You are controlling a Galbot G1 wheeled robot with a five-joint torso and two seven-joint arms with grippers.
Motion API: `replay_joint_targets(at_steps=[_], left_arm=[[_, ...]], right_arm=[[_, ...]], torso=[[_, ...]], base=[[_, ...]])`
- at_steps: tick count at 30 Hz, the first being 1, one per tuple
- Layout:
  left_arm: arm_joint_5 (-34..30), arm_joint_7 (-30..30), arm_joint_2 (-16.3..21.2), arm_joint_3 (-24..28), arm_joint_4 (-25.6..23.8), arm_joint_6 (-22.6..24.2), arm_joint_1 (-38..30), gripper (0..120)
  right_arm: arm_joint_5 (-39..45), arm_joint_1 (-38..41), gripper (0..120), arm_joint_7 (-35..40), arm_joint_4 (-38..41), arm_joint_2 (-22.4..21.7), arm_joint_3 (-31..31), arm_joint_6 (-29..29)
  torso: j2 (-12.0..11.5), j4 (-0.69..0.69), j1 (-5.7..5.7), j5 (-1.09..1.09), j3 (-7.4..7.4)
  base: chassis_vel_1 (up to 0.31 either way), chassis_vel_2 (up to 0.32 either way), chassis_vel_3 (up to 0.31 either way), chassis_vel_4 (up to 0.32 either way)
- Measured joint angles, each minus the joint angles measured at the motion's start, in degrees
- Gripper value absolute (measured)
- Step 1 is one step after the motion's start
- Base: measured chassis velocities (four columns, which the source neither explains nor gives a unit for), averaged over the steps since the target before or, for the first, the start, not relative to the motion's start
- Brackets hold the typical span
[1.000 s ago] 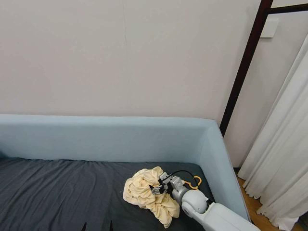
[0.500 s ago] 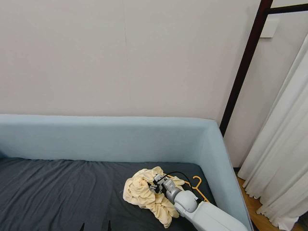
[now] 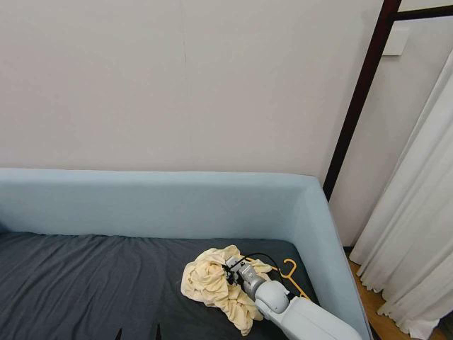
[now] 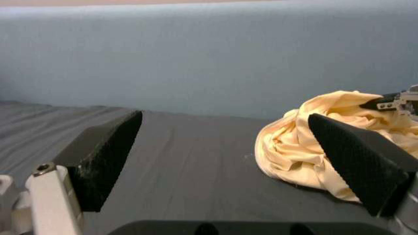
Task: Pick up the clothes from the sofa and hang them on the clothes hanger.
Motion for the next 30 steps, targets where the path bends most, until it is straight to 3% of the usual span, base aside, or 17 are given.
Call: replay_joint_targets(at_steps=[6, 17, 21, 30], left_arm=[[-0.1, -0.1, -0.1, 0.0, 0.0, 0.1, -0.1, 100], [-0.6, -0.4, -0.2, 0.0, -0.4, 0.5, -0.7, 100], [-1.3, -0.5, -0.1, -0.1, -0.4, 0.8, -1.0, 100], [-2.4, -1.0, -0.1, -0.7, -0.9, 1.1, -1.4, 100]], right_arm=[[0.3, -0.7, 0, 0.4, 1.8, -0.1, 2.9, 0.5], [5.1, 0.3, 0, 0.6, 16.0, -6.6, 4.9, 0.7], [7.9, 2.0, 0, 0.7, 22.2, -9.0, 5.4, 0.7], [13.5, 9.0, 0, 1.8, 27.6, -10.6, 5.6, -0.1]], torso=[[0.0, 0.01, 0.0, 0.0, 0.0], [0.0, 0.0, 0.0, 0.0, 0.0], [0.0, 0.0, 0.0, 0.0, 0.0], [0.0, 0.0, 0.0, 0.0, 0.0]], base=[[0.0, 0.0, 0.0, 0.0], [0.0, 0.0, 0.0, 0.0], [0.0, 0.0, 0.0, 0.0], [0.0, 0.0, 0.0, 0.0]])
